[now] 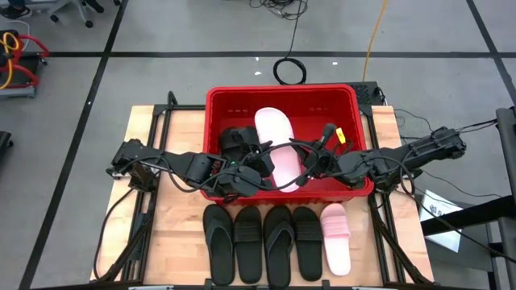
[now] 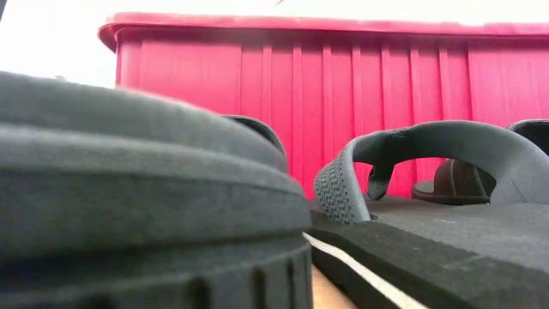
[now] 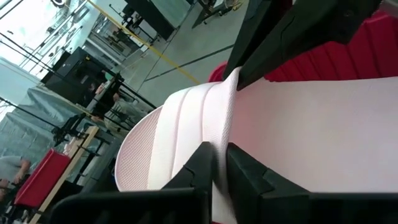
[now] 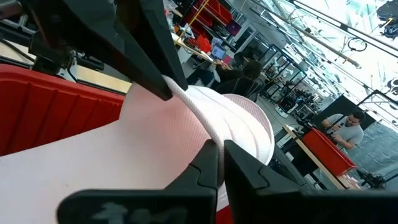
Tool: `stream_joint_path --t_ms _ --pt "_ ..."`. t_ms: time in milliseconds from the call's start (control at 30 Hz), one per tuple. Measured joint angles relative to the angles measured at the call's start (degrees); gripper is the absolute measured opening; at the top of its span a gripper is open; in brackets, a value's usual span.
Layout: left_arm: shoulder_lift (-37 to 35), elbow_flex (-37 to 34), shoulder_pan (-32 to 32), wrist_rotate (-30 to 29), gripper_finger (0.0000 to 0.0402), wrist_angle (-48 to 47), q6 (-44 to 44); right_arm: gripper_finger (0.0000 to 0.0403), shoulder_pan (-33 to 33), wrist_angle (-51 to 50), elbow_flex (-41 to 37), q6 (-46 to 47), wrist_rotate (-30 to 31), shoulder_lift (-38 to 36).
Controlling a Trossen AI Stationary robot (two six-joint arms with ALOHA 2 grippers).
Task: Pick and place slides into bin
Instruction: Put the pink slide into the red bin
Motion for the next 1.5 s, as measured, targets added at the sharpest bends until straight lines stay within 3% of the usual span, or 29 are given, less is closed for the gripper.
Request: stream_joint_path --t_ms 233,433,667,900,1000,1333,1500 --pt "0.0 0.0 0.0 0.4 0.0096 0.1 -0.3 0.0001 -0.2 0.0 0.0 0.0 0.3 0.0" --pt "0.0 0.0 -0.3 0.3 0.0139 0.1 -0.2 0.0001 -2.4 -1.9 0.0 0.0 4.5 0.0" --pt "-0.5 0.0 -1.2 -0.2 0.0147 0.1 -0.2 0.0000 -7.0 -9.6 0.0 5.3 5.6 0.0" --pt "-1.7 0.0 -2.0 -0.8 0.0147 -0.2 -0.1 0.0000 -14.0 -26.2 0.0 18.1 5.6 0.0" --pt "-2.4 0.0 -2.1 -1.5 0.0147 0.1 -0.1 0.0000 -17.3 -27.8 -3.0 22.8 2.1 -0.1" --pt "-4.0 0.0 -2.5 -0.9 0.0147 0.2 -0.2 0.0000 -25.7 -13.3 -21.7 21.4 -11.9 -0.6" --pt "-3.8 0.0 -2.5 -1.1 0.0147 0.1 -0.1 0.0000 -28.1 -11.6 -26.6 21.4 -12.4 -0.6"
